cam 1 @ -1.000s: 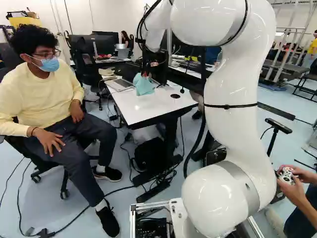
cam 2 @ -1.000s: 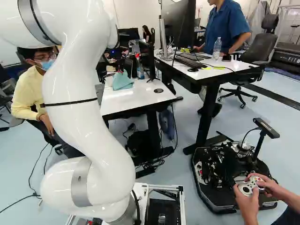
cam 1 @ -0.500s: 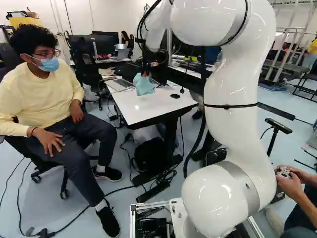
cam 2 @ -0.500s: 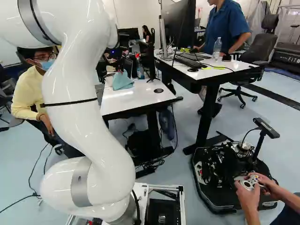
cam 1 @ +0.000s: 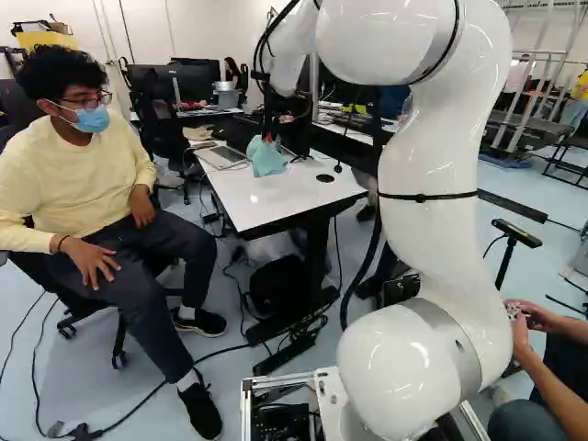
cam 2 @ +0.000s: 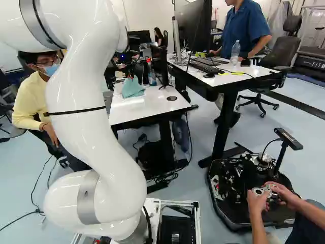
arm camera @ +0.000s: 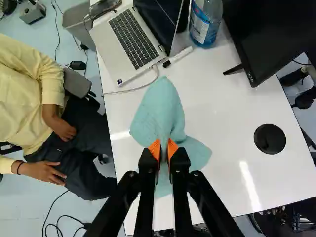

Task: Clean the table with the green towel

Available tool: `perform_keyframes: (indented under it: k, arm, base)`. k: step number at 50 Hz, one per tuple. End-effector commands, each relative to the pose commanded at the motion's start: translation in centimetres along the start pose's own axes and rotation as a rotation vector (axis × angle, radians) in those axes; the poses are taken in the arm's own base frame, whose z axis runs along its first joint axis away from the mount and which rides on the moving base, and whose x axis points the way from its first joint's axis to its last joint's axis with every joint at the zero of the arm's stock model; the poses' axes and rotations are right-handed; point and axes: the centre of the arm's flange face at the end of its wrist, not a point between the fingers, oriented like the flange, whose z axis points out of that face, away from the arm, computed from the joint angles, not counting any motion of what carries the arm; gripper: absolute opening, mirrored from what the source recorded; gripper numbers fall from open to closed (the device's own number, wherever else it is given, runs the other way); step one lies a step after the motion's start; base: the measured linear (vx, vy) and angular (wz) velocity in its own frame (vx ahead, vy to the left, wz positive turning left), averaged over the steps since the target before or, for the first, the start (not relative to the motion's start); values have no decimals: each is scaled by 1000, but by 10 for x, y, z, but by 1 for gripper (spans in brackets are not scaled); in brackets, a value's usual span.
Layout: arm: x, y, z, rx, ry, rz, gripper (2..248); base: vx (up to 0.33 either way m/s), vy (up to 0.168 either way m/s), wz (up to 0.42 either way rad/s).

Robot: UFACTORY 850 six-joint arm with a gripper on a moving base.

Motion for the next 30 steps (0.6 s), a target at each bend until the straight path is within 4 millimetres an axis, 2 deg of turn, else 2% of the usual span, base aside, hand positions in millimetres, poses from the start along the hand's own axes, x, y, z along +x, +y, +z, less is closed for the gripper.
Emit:
perform_keyframes:
  k: [30]
  arm:
    - [0, 6, 43, -8, -10, 6, 44]
  base:
    - [0, 0, 0]
